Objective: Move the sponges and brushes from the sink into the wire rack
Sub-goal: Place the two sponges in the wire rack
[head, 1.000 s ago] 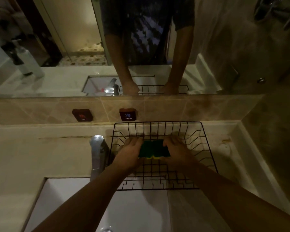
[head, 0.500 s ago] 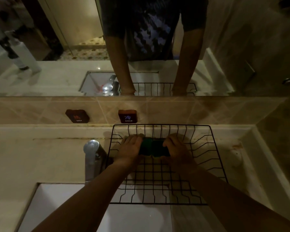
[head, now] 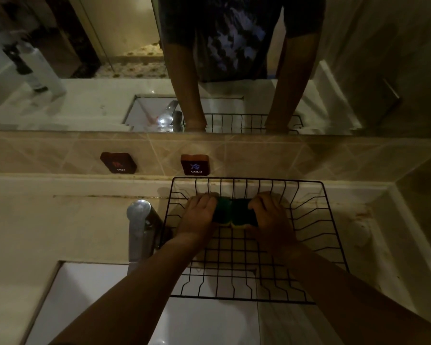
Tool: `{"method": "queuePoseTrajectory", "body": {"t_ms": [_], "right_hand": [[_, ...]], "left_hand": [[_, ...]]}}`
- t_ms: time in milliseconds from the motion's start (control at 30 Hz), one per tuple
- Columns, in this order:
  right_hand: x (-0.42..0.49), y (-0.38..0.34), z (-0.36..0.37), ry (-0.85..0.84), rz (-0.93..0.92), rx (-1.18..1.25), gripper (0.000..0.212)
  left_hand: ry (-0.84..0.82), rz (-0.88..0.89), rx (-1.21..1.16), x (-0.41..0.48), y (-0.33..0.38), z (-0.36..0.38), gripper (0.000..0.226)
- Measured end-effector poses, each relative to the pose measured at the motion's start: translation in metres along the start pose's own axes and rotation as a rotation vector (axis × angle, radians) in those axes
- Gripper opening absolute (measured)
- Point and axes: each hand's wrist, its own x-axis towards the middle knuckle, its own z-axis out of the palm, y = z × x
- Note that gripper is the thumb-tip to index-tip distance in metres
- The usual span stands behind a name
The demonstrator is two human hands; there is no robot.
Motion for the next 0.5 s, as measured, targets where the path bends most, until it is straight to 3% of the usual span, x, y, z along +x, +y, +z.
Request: {"method": "queuePoseTrajectory", "body": {"t_ms": [233, 500], "right_hand": [[0.0002, 0.0003, 0.003, -0.005, 0.07, 0.001, 0.058], [0.0003, 0.0086, 0.0065, 0.025, 0.004, 0.066, 0.052]], "left_hand": [[-0.004, 0.049, 0.057, -0.0016, 0.0006, -0.0018, 0.052], [0.033, 0.058, 0.046, -0.0015, 0.001, 0.0006, 0.052]]}}
